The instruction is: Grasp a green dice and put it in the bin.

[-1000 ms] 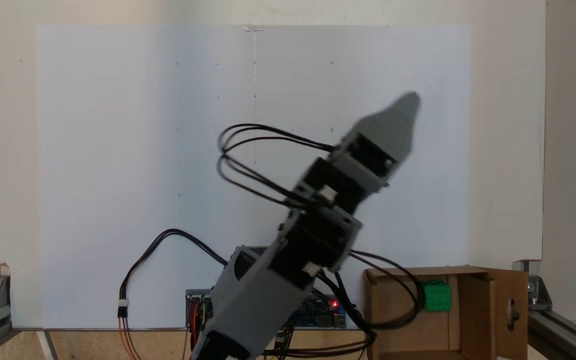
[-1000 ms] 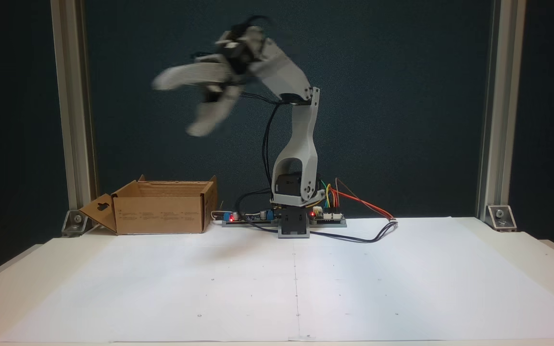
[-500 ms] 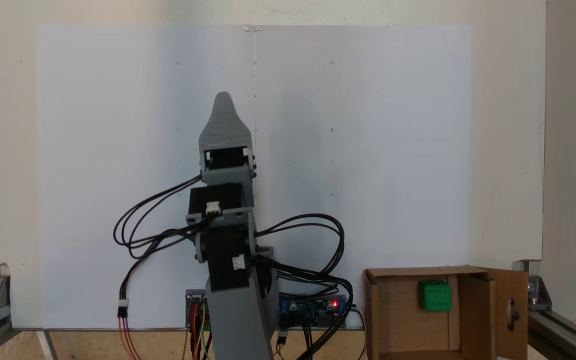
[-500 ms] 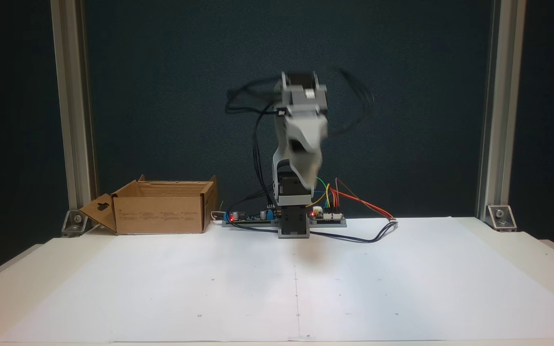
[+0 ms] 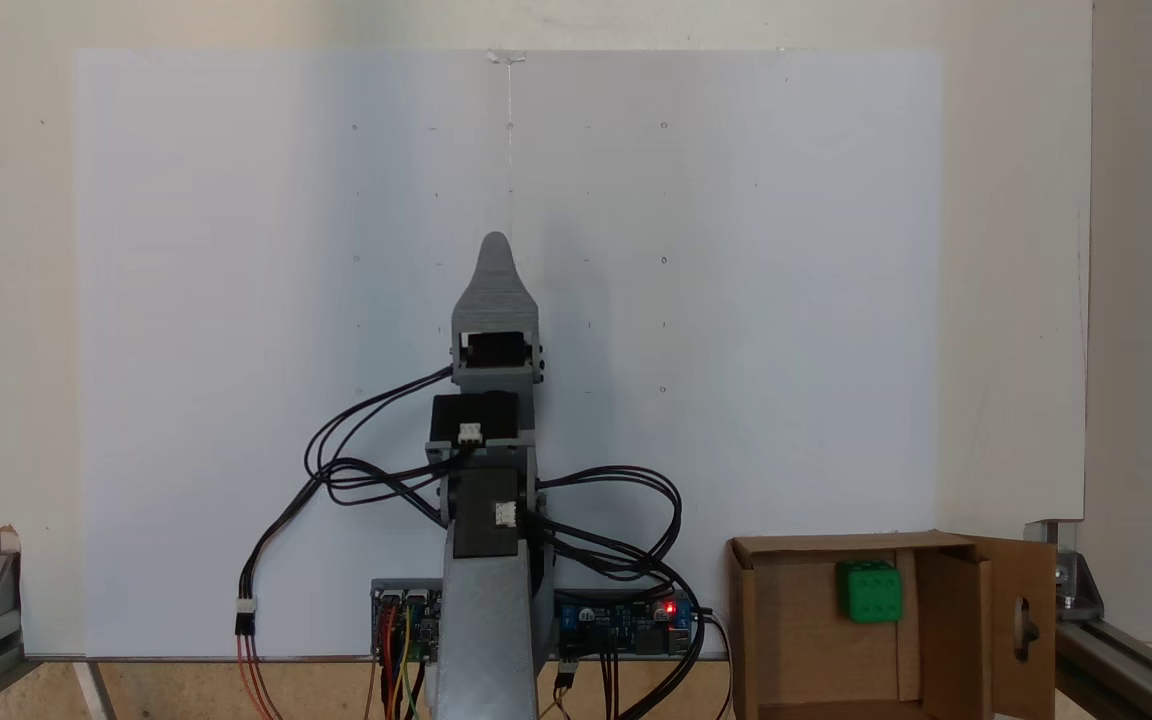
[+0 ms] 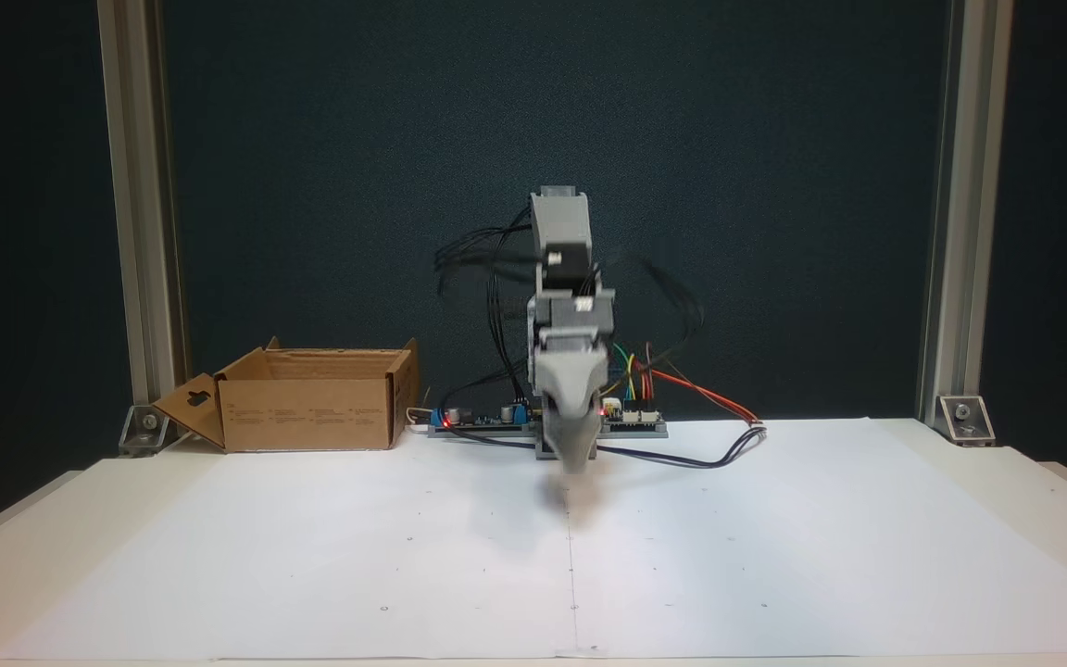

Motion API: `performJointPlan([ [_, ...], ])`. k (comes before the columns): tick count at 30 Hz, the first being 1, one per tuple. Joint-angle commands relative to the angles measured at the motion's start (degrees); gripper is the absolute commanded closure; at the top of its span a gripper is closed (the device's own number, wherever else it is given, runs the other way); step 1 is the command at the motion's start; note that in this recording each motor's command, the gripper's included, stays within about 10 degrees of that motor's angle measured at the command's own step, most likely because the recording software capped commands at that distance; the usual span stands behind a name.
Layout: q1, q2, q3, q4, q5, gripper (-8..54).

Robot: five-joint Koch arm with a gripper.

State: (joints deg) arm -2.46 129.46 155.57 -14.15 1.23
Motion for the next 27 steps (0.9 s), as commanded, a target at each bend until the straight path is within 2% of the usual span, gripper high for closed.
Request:
performJointPlan([
  [1,0.62,6.42,0.0,-9.47,2.02,1.3],
  [27,0.62,6.42,15.12,-70.58,1.58,2.3],
])
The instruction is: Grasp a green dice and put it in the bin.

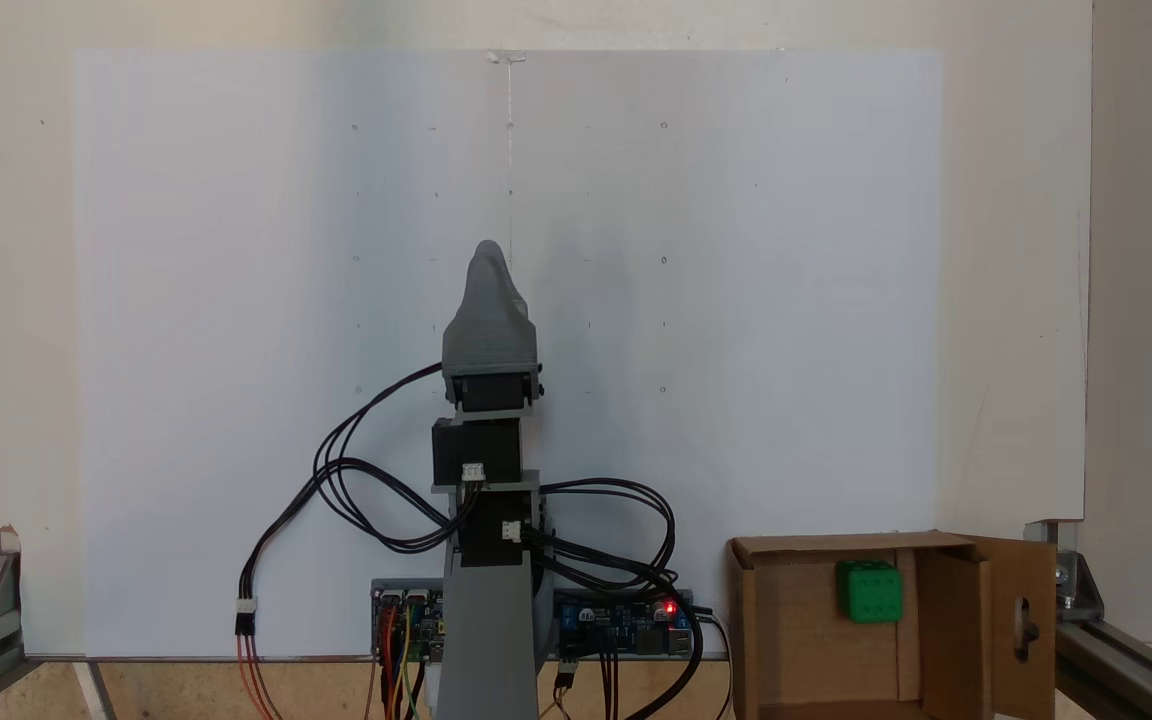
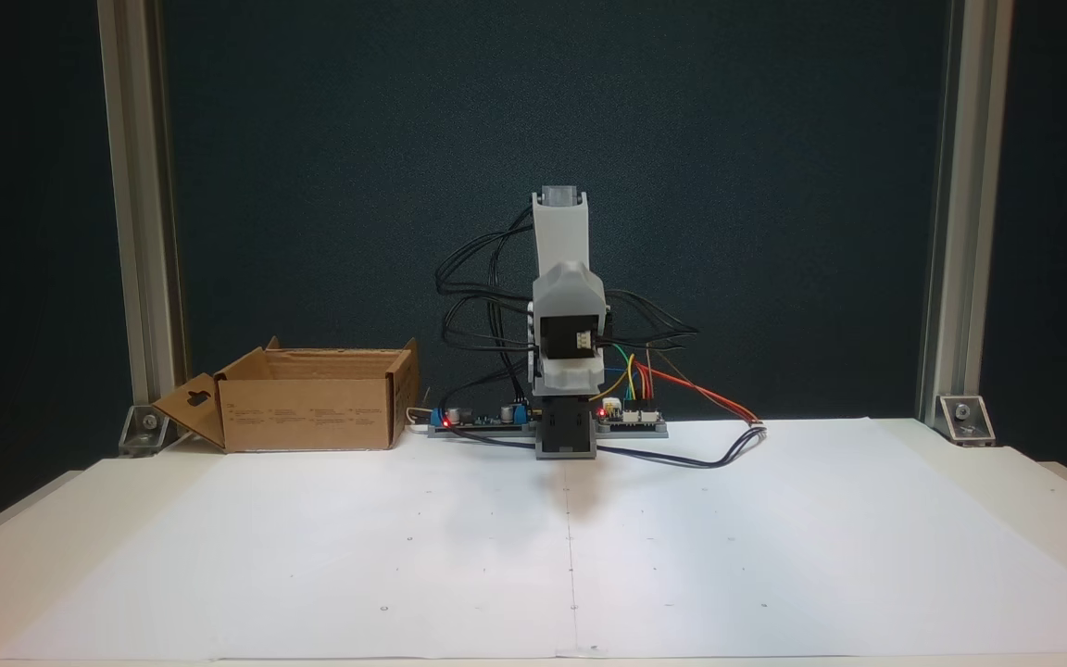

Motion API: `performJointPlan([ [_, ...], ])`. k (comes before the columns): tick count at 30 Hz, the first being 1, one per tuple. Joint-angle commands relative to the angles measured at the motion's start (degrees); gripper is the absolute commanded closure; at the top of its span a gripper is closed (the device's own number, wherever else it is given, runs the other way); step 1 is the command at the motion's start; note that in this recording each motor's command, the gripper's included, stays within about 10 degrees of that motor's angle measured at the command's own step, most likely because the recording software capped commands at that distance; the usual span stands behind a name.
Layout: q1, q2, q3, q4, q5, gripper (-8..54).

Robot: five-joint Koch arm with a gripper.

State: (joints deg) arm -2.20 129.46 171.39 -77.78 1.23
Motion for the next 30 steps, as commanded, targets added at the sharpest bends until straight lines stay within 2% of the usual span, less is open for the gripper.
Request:
performJointPlan([
  [1,0.35,6.42,0.18,-7.29,1.58,2.2],
  [16,3.16,6.33,7.65,-9.67,1.23,1.8],
  [30,2.99,6.15,7.73,-9.49,1.23,1.1],
])
